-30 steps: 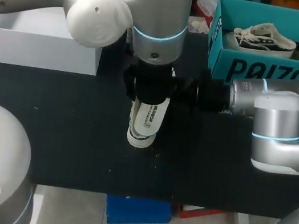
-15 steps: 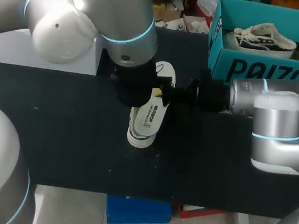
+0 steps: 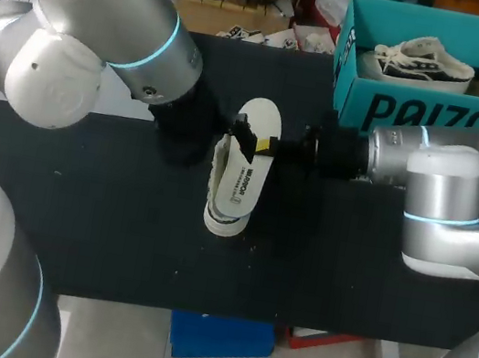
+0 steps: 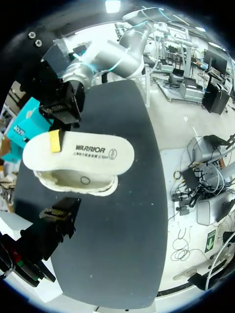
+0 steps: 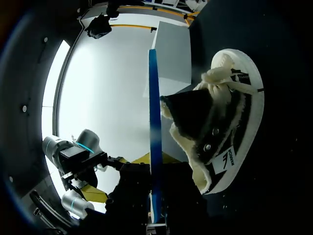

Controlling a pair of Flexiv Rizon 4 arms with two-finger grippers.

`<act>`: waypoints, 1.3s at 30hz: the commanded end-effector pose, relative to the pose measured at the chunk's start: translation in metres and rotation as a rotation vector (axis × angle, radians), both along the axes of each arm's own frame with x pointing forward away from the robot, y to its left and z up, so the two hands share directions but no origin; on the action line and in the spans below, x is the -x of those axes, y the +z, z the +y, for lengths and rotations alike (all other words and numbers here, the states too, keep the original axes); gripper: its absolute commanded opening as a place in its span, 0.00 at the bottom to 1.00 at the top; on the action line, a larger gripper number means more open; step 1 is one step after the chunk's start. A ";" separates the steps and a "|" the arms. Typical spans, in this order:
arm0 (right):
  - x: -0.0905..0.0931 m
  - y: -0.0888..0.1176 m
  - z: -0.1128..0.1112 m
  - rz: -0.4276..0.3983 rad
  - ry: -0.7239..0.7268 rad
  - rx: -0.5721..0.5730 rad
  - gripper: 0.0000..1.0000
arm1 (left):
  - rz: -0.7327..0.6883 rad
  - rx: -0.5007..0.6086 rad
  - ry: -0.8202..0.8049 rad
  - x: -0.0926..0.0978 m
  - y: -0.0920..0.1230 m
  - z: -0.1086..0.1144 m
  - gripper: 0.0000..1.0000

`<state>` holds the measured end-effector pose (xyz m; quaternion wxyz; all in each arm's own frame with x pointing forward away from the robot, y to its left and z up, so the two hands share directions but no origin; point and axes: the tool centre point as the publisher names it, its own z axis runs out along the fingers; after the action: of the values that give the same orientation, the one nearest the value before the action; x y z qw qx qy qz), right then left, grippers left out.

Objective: Take the shoe out of the shoebox, open the shoe tongue, remove and reinsert the insole, then place the shoe into the shoebox

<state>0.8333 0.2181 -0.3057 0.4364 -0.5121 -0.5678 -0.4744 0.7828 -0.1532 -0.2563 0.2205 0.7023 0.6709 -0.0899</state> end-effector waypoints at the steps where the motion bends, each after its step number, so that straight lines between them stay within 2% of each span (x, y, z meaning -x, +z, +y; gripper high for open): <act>1: 0.001 0.000 0.001 0.000 -0.004 0.001 0.00 | -0.005 0.010 -0.002 0.002 -0.002 0.002 1.00; 8: 0.001 0.000 0.001 0.000 -0.004 0.001 0.00 | -0.005 0.010 -0.002 0.002 -0.002 0.002 1.00; 11: 0.001 0.000 0.001 0.000 -0.004 0.001 0.00 | 0.122 0.139 -0.014 0.000 -0.004 0.003 1.00; 13: 0.001 0.000 0.001 0.000 -0.004 0.001 0.00 | 0.094 0.188 -0.004 0.000 -0.005 0.005 1.00; 15: 0.001 0.000 0.001 0.000 -0.004 0.001 0.00 | 0.175 0.289 -0.008 0.003 -0.005 0.009 1.00; 26: 0.001 0.000 0.001 0.000 -0.004 0.001 0.00 | 0.303 0.621 -0.003 -0.001 0.003 0.028 1.00; 30: 0.001 0.000 0.001 0.000 -0.004 0.001 0.00 | 0.263 0.666 -0.030 0.003 0.004 0.030 1.00; 39: 0.001 0.000 0.001 0.000 -0.004 0.001 0.00 | 0.230 0.651 -0.017 0.004 0.002 0.031 1.00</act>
<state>0.8333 0.2183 -0.3058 0.4364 -0.5121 -0.5676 -0.4745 0.7835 -0.1236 -0.2514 0.3386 0.5948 0.6267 -0.3726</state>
